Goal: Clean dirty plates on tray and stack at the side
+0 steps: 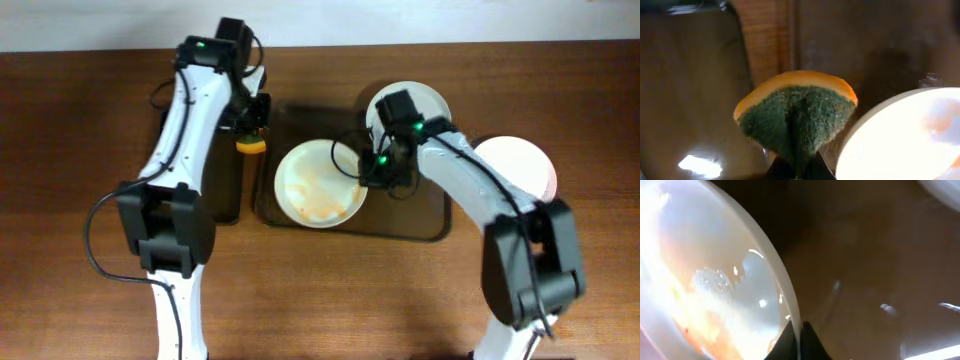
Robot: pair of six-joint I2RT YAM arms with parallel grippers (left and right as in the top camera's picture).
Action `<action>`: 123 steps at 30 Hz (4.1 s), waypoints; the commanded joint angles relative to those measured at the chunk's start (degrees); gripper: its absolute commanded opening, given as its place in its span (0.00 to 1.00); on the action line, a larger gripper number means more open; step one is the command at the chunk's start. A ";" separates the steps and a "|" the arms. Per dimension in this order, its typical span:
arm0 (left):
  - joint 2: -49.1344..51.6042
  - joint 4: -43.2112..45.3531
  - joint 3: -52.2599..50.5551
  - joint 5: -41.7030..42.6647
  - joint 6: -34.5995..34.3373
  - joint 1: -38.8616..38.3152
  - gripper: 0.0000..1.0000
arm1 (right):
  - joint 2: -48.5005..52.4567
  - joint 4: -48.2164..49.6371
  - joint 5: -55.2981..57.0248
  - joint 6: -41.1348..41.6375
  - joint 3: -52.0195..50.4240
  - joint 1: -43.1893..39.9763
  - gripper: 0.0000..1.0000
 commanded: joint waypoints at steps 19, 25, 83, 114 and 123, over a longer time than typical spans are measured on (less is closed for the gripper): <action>0.15 0.46 2.08 34.29 25.22 5.92 0.00 | -17.18 -8.63 10.82 -2.01 5.68 -8.94 0.04; 0.15 0.22 2.08 37.18 26.29 5.84 0.00 | -19.89 -11.56 10.82 -3.15 8.70 -15.69 0.04; 0.15 1.55 2.05 35.17 21.00 5.79 0.00 | -2.32 -12.02 19.98 -0.87 5.88 -45.31 0.22; 0.15 10.23 2.05 -10.95 -19.39 1.11 0.00 | 7.21 -5.81 3.54 4.57 12.81 3.39 0.44; 0.15 8.92 2.05 -10.73 -18.80 0.94 0.00 | 10.47 8.17 7.32 -19.69 12.81 -9.49 0.53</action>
